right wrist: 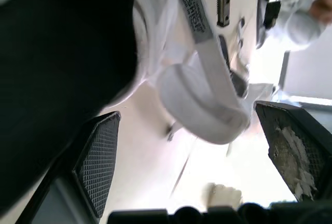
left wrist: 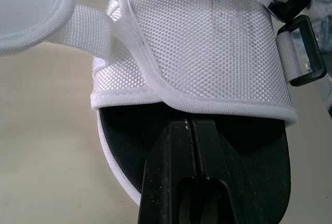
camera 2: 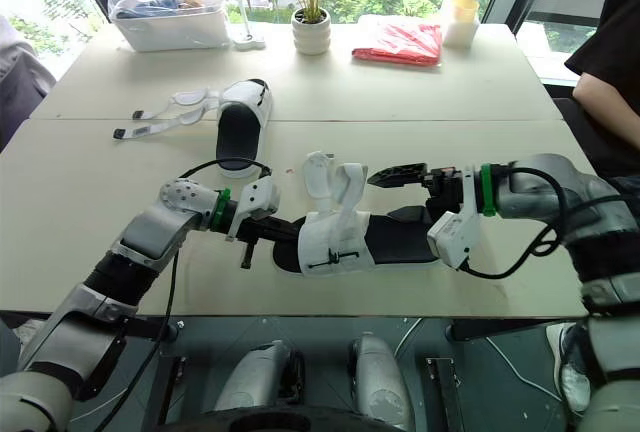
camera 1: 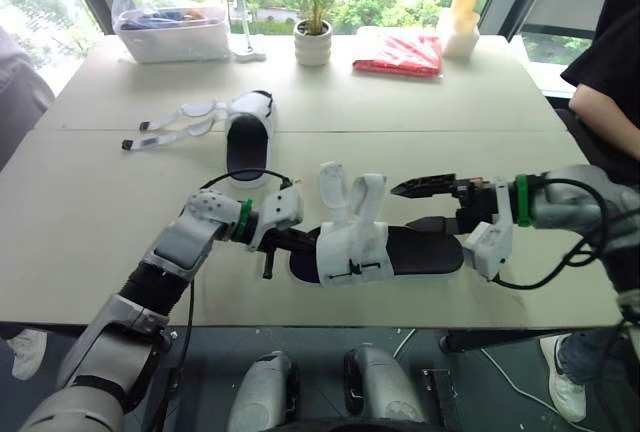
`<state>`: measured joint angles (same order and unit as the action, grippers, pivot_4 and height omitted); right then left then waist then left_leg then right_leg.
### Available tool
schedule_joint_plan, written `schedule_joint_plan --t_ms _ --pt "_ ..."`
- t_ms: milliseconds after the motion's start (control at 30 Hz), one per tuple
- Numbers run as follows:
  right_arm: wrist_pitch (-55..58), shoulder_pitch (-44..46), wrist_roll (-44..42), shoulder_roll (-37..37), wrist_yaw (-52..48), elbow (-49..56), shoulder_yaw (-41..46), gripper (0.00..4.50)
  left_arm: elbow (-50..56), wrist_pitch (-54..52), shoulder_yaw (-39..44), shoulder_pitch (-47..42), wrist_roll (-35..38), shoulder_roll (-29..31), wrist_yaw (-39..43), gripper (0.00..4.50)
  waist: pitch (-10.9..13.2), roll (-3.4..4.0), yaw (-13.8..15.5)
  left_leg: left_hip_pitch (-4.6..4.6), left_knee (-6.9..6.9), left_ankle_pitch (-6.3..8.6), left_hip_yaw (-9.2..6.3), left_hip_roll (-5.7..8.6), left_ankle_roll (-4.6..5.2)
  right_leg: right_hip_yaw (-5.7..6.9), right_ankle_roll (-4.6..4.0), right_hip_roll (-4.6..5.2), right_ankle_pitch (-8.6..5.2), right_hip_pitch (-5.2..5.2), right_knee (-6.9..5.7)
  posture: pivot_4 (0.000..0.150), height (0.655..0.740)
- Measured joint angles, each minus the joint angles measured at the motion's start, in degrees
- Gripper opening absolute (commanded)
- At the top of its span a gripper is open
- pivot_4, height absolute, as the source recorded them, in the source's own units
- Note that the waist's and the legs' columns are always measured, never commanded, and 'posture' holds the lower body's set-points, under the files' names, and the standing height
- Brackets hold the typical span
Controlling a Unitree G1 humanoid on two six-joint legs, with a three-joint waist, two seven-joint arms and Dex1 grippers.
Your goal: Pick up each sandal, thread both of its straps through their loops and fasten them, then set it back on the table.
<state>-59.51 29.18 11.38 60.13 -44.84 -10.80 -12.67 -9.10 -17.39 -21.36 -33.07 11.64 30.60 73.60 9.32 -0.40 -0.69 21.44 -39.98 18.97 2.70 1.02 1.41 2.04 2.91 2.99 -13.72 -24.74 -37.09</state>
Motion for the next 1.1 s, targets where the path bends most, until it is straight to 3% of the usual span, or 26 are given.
schedule_joint_plan --t_ms 100,133,167,267,367,467,600,700,833,933,1100 --pt "19.0 -9.7 -13.4 3.3 -0.8 14.2 4.2 4.45 -0.6 0.2 -0.3 -0.5 -0.3 -0.7 0.0 0.0 0.0 0.0 0.5 0.03 0.0 0.0 -0.04 -0.05 -0.01 0.02 0.0 0.0 0.0 0.0 -0.01 0.15 0.7241" --pt "29.4 -15.6 -23.6 6.1 0.7 20.9 5.9 4.45 -1.0 0.4 -0.4 -0.7 -0.4 -1.3 0.1 0.0 0.0 0.02 1.0 0.04 0.01 0.0 -0.05 -0.05 0.0 0.02 0.0 0.01 0.0 -0.01 -0.01 0.15 0.7241" --pt "42.5 -22.7 -39.1 10.8 5.2 28.8 7.2 4.45 -1.4 0.5 -0.3 -0.8 -0.4 -1.4 0.2 0.0 0.1 0.09 1.4 0.08 0.02 0.02 -0.06 -0.1 0.02 0.06 0.01 0.03 0.0 -0.01 0.03 0.15 0.7241" --pt "70.1 -30.7 -78.8 21.1 18.0 43.6 11.1 4.45 -2.2 0.8 -0.1 -1.2 -0.6 -1.5 0.6 0.0 0.1 0.06 1.2 0.02 0.02 0.02 -0.05 -0.17 0.01 0.13 -0.16 0.05 -0.1 0.11 0.17 0.15 0.7241" --pt "82.8 -29.1 -103.7 23.8 27.8 49.1 10.6 4.45 -2.8 1.2 -0.2 -1.4 -1.0 -2.2 0.6 0.0 0.1 0.03 1.4 0.05 0.02 0.01 0.0 -0.24 -0.01 0.25 -0.18 0.12 -0.12 0.14 0.27 0.15 0.7241" --pt "89.9 -22.2 -117.5 20.6 37.5 48.9 7.4 4.45 -3.3 1.7 -0.2 -1.5 -1.0 -2.7 0.8 0.0 0.1 0.0 1.4 0.18 0.02 0.01 0.07 -0.37 -0.01 0.44 -0.17 0.16 -0.11 0.2 0.6 0.15 0.7241" --pt "95.5 -17.1 -122.7 14.8 45.3 46.3 4.9 4.45 -3.4 2.0 -0.2 -1.6 -1.0 -3.2 1.3 0.0 0.1 -0.02 1.4 0.61 -0.02 0.05 0.06 -0.4 0.07 0.63 -0.12 0.19 -0.07 0.04 0.9 0.15 0.7241" --pt "100.0 -11.2 -123.1 2.7 50.8 37.8 2.2 4.45 -3.6 2.1 -0.1 -1.6 -1.0 -3.3 1.4 0.0 0.0 -0.12 1.4 0.7 -0.07 0.05 0.05 -0.4 0.09 0.66 0.01 0.21 0.02 0.04 0.99 0.15 0.7241" --pt "105.7 -8.9 -123.1 -5.2 55.9 31.5 0.2 4.45 -3.2 2.1 -0.1 -1.5 -1.0 -3.5 1.3 0.0 0.0 -0.02 1.5 0.95 -0.05 0.06 0.05 -0.44 0.18 0.89 0.06 0.34 0.05 -0.15 0.95 0.15 0.7241" --pt "108.7 -6.5 -123.1 -7.7 58.5 29.8 0.3 3.56 -3.2 1.9 0.0 -1.5 -1.0 -3.4 1.2 0.0 0.0 -0.02 1.4 0.95 -0.05 0.06 0.03 -0.45 0.19 0.95 0.1 0.34 0.07 -0.13 0.95 0.15 0.7241" --pt "112.3 -5.4 -122.7 -9.5 61.4 26.9 -0.1 0.99 -2.6 1.4 0.0 -1.3 -1.0 -3.3 1.1 0.0 0.0 -0.02 1.4 0.95 -0.05 0.06 0.02 -0.45 0.2 0.96 0.08 0.36 0.06 -0.13 0.96 0.15 0.7241"
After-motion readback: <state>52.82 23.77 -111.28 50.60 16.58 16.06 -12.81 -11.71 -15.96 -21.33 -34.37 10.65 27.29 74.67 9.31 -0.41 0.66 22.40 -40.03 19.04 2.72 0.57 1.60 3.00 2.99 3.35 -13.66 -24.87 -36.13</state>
